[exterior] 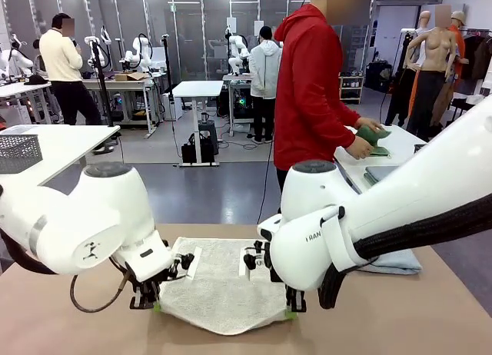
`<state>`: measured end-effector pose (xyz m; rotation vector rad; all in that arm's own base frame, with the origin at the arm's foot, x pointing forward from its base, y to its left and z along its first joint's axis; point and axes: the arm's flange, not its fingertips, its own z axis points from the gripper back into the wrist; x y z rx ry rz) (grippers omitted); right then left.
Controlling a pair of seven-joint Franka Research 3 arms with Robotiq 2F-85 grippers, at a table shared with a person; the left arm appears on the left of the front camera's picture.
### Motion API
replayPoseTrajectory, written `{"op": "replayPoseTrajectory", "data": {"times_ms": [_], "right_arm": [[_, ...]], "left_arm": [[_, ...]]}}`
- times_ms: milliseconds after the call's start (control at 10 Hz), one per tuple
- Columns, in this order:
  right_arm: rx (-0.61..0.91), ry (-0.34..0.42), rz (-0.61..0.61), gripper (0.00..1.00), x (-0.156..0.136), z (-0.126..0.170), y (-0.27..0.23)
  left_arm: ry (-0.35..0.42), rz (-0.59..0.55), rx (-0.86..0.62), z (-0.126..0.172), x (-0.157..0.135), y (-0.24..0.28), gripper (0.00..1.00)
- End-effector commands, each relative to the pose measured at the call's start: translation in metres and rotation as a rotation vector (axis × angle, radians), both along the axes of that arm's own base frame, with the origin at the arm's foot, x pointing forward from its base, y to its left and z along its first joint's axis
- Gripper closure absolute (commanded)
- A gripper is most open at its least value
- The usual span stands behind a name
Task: Fold the towels and place them in the basket.
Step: When a person lays out a Towel with hook on the table, fold it in half twice.
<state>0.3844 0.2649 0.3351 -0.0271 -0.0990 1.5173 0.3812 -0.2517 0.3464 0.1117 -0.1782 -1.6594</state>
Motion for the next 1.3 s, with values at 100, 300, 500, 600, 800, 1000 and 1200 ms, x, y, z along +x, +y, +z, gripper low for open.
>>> {"op": "replayPoseTrajectory", "data": {"times_ms": [100,300,500,600,800,1000,1200], "right_arm": [[-0.022,-0.030,0.048,0.93,0.010,0.039,0.010],[-0.033,-0.046,0.051,0.93,0.011,0.046,0.014],[-0.004,-0.039,0.024,0.93,0.011,0.043,0.011],[-0.004,-0.039,0.024,0.93,0.011,0.043,0.011],[0.006,-0.030,0.045,0.93,0.032,0.047,0.007],[-0.005,-0.047,0.045,0.93,0.066,0.054,0.000],[0.012,-0.028,0.065,0.93,0.103,0.060,-0.005]], "left_arm": [[-0.042,0.000,-0.012,0.045,-0.009,0.006,0.94],[-0.044,-0.017,-0.007,0.054,-0.008,0.007,0.94],[-0.067,0.002,-0.021,0.046,-0.007,0.003,0.94],[-0.067,0.002,-0.021,0.046,-0.007,0.003,0.94],[-0.049,-0.007,-0.035,0.049,0.012,0.007,0.94],[-0.037,-0.024,-0.028,0.052,0.046,0.001,0.94],[-0.020,-0.039,-0.029,0.057,0.078,-0.003,0.94]]}}
